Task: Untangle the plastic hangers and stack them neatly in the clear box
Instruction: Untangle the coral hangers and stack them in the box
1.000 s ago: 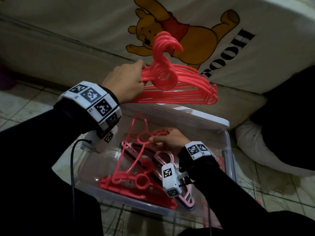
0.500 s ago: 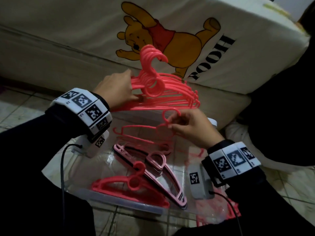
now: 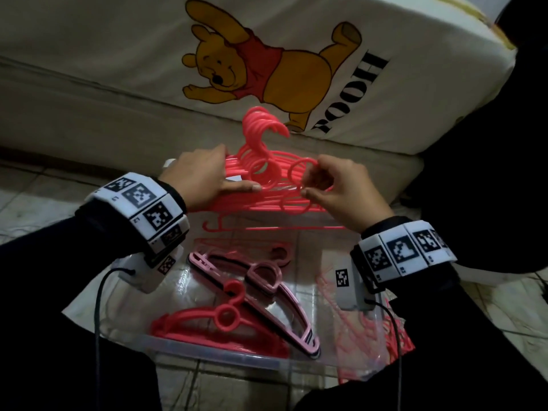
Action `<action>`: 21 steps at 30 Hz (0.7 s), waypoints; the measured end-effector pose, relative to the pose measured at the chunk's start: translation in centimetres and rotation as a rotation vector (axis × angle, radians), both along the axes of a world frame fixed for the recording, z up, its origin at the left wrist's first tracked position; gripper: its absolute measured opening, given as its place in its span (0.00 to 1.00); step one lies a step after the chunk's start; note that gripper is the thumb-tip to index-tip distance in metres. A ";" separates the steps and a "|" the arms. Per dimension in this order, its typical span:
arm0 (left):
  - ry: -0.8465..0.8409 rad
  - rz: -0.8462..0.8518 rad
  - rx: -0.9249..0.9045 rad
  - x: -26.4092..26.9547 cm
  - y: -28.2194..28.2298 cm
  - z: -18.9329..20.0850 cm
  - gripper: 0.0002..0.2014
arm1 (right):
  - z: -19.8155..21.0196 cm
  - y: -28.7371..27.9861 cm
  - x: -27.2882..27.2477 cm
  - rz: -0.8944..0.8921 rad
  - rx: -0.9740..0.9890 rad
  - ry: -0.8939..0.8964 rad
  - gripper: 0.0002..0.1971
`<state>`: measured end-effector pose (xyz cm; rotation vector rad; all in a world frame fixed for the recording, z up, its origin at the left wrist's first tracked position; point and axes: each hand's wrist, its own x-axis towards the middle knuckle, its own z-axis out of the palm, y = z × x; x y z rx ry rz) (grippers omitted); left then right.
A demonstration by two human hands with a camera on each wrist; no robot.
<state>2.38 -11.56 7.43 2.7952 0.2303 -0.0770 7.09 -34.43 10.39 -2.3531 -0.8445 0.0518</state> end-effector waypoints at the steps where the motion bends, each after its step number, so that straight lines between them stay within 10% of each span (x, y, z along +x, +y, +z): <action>1: -0.005 -0.001 -0.003 0.0 0.0 -0.1 0.53 | -0.2 0.2 -0.1 0.015 -0.011 -0.011 0.07; 21: -0.096 -0.138 0.022 -0.7 -0.4 -0.5 0.20 | -1.1 2.7 -1.3 -0.087 0.037 -0.258 0.16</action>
